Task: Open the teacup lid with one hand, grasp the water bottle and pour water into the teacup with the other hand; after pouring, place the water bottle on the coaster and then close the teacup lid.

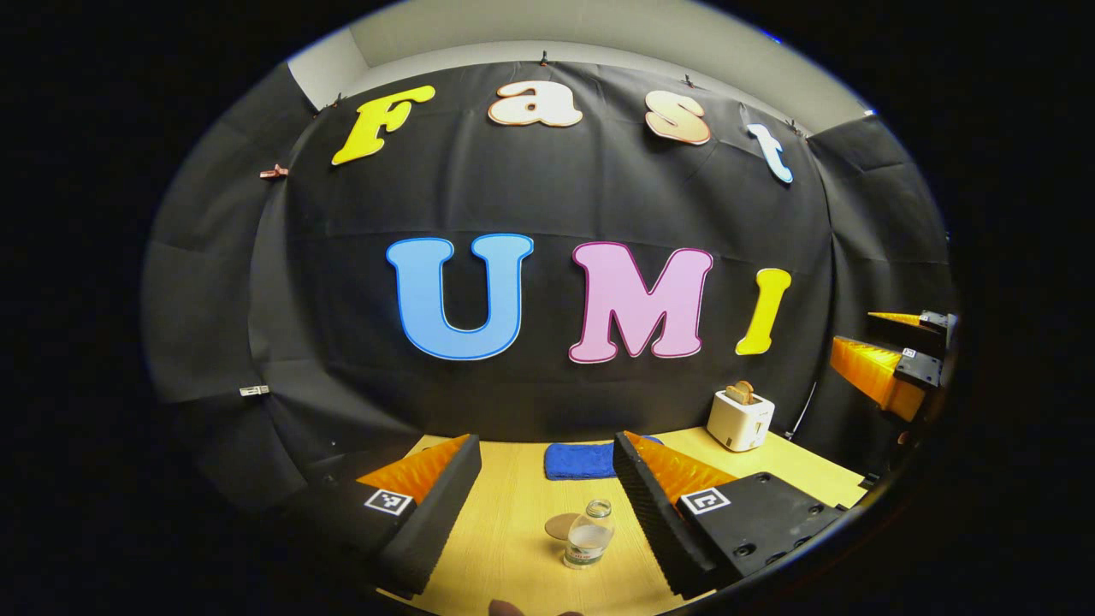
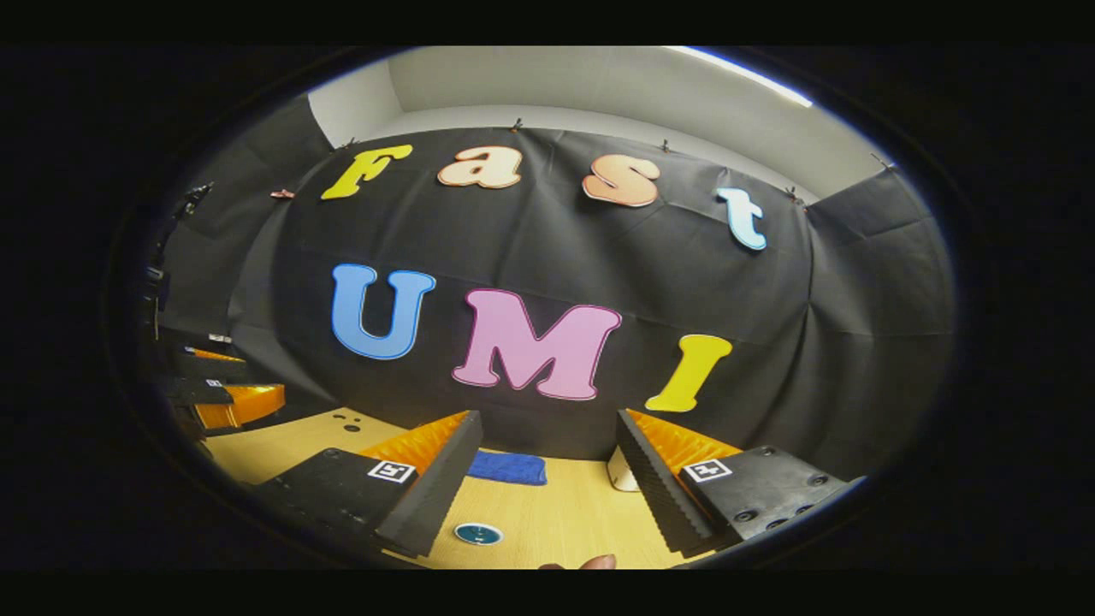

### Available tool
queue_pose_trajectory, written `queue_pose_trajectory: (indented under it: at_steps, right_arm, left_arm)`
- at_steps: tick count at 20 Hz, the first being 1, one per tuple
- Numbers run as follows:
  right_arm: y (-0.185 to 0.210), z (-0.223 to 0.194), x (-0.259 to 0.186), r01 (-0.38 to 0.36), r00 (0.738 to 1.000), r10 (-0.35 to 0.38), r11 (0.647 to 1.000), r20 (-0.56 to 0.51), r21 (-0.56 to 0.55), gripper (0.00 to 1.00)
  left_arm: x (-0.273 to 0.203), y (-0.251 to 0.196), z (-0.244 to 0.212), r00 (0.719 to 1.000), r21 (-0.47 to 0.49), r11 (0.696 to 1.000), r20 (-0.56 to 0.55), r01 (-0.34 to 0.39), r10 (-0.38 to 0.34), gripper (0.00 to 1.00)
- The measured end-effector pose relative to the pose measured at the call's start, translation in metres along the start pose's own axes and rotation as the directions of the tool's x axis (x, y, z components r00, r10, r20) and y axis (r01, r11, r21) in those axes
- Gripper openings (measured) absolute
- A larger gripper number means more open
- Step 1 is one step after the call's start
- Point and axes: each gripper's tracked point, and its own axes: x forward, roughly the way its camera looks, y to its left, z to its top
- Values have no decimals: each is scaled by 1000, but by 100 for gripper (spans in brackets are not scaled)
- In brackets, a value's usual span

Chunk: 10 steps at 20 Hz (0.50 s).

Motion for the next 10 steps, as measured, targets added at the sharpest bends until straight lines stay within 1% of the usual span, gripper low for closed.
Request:
queue_pose_trajectory:
  at_steps: [5, 7, 8, 10]
  right_arm:
    - [4, -9, 3, -12, 1000, 12, 1000, -14, 8, 96]
    - [9, -22, 6, -22, 999, 23, 1000, -32, 19, 96]
    - [11, -32, 7, -26, 999, 27, 999, -45, 25, 98]
    - [15, -56, 10, -36, 997, 38, 999, -68, 33, 96]
  left_arm:
    - [-4, 2, -2, 1000, -1, 1000, -4, 2, -2, 98]
    - [-2, -2, -8, 1000, -1, 1000, -12, 17, -17, 98]
    - [-1, -4, -17, 999, -2, 1000, -18, 26, -26, 98]
    - [3, -12, -33, 998, -10, 999, -34, 49, -49, 98]
